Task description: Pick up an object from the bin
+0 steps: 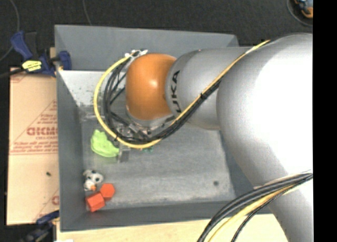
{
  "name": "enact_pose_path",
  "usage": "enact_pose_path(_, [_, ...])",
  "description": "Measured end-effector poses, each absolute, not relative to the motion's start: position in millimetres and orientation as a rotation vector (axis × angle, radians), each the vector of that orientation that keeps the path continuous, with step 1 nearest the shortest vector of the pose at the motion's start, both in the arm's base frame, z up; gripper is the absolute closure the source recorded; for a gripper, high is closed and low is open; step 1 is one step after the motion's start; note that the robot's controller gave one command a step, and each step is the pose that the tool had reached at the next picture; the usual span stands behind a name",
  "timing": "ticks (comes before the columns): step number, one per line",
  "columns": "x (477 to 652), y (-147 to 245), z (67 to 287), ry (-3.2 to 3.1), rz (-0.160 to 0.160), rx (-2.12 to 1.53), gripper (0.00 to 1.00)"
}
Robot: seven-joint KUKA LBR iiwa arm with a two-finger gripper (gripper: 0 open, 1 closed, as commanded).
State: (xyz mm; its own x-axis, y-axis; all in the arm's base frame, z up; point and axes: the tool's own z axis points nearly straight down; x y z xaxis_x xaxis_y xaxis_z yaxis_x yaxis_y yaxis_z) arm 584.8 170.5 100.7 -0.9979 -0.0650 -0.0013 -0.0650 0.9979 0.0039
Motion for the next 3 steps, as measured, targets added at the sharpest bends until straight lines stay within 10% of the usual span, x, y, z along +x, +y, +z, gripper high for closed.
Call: enact_pose_path(3, [586.3, 170.8, 135.6, 3.133, 0.009, -0.102, 1.0])
